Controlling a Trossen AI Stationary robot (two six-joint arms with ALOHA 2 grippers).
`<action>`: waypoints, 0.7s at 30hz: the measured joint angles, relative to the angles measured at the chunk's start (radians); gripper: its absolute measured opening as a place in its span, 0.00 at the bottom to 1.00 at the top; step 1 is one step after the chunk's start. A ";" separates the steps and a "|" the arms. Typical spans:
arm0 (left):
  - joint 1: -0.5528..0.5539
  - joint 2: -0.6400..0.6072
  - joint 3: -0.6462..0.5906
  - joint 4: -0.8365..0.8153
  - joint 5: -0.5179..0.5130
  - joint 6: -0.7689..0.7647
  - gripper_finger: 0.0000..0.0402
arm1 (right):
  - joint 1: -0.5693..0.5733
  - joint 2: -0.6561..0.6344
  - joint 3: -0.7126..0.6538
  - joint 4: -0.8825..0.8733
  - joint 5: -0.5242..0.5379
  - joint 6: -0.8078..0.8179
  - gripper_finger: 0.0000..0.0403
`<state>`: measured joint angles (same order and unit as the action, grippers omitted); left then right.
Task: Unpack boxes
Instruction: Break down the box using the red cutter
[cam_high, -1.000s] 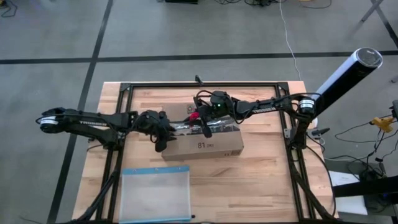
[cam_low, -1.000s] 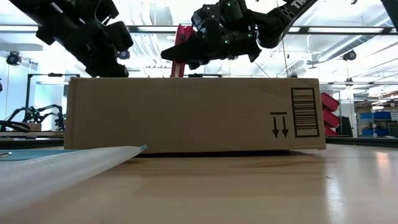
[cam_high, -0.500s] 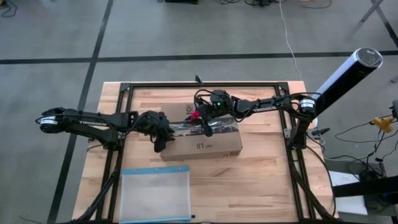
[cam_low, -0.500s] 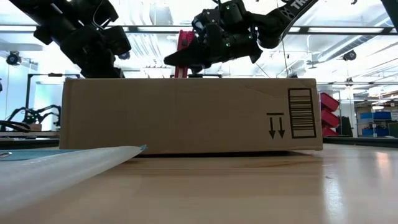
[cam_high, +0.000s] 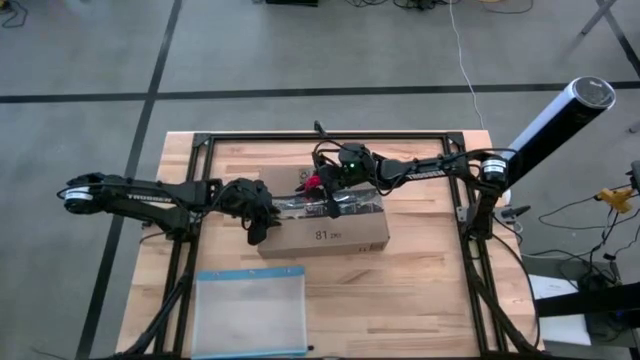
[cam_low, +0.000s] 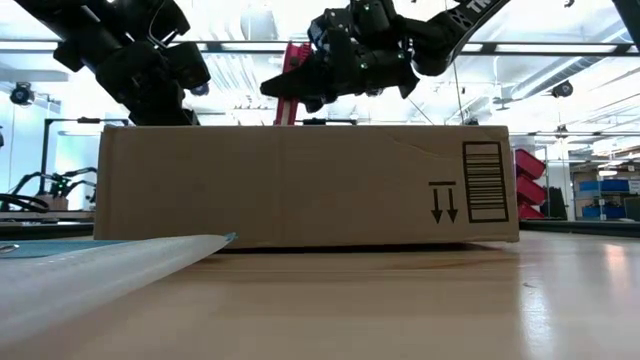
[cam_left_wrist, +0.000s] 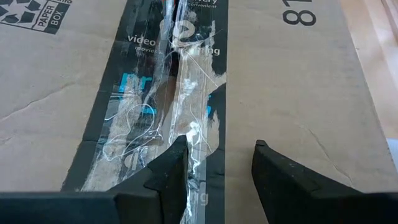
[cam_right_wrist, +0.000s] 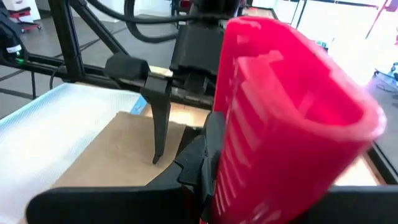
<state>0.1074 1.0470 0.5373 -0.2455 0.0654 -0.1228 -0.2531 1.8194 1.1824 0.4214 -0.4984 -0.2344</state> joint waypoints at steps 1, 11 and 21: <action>0.000 0.000 0.000 0.000 0.000 0.000 0.39 | 0.002 0.000 0.004 -0.004 0.000 0.001 0.07; 0.000 0.000 0.000 -0.001 -0.003 0.000 0.39 | 0.006 0.000 0.003 -0.072 -0.003 0.006 0.07; 0.000 0.001 0.000 -0.001 -0.003 0.000 0.39 | 0.006 0.000 0.000 -0.083 0.001 0.014 0.07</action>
<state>0.1074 1.0477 0.5369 -0.2466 0.0624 -0.1223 -0.2466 1.8191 1.1828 0.3381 -0.4973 -0.2207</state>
